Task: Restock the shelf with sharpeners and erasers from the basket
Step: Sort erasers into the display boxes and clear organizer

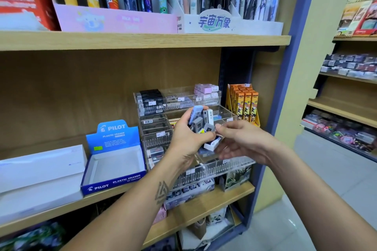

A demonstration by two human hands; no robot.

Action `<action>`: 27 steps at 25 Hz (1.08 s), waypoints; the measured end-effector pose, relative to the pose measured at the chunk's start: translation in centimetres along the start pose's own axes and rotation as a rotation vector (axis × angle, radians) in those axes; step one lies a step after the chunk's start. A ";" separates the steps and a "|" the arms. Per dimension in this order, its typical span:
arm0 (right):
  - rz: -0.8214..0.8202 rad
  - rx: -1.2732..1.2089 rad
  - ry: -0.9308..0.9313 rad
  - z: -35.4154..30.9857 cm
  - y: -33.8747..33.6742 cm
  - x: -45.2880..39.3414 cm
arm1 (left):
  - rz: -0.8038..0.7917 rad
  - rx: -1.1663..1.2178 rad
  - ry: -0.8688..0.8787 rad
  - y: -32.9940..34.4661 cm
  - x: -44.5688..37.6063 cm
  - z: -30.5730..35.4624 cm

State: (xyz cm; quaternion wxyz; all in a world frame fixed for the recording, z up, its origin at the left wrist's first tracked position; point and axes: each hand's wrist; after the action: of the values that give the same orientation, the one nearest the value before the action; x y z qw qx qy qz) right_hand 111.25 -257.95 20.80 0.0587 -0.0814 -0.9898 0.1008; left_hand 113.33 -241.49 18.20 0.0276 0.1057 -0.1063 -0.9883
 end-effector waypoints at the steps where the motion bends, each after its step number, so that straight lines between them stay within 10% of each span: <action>1: -0.063 -0.114 0.056 -0.1 0.3 0.3 | 0.021 0.021 0.013 -0.1 -0.1 0.1; 11: 0.070 -0.366 -0.199 -2.7 8.0 1.5 | 0.185 0.007 0.165 -7.0 0.0 4.1; 22: -0.161 0.060 -0.346 -5.7 21.3 3.6 | 0.415 0.005 0.215 -20.1 0.7 7.3; 27: -0.073 0.869 -0.622 -4.1 25.6 1.6 | 0.450 -0.002 0.125 -24.7 1.8 6.4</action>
State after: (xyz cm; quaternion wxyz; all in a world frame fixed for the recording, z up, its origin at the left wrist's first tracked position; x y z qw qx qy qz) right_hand 114.09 -232.21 19.58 -0.2055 0.0185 -0.8297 0.5187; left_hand 109.38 -216.23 18.56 0.2541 0.1401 -0.1242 -0.9489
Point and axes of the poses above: each hand's wrist, its own x-axis away from the middle knuckle, its own y-axis out of the palm, z = x × y, and after that the axes turned 15 degrees about z, right-handed
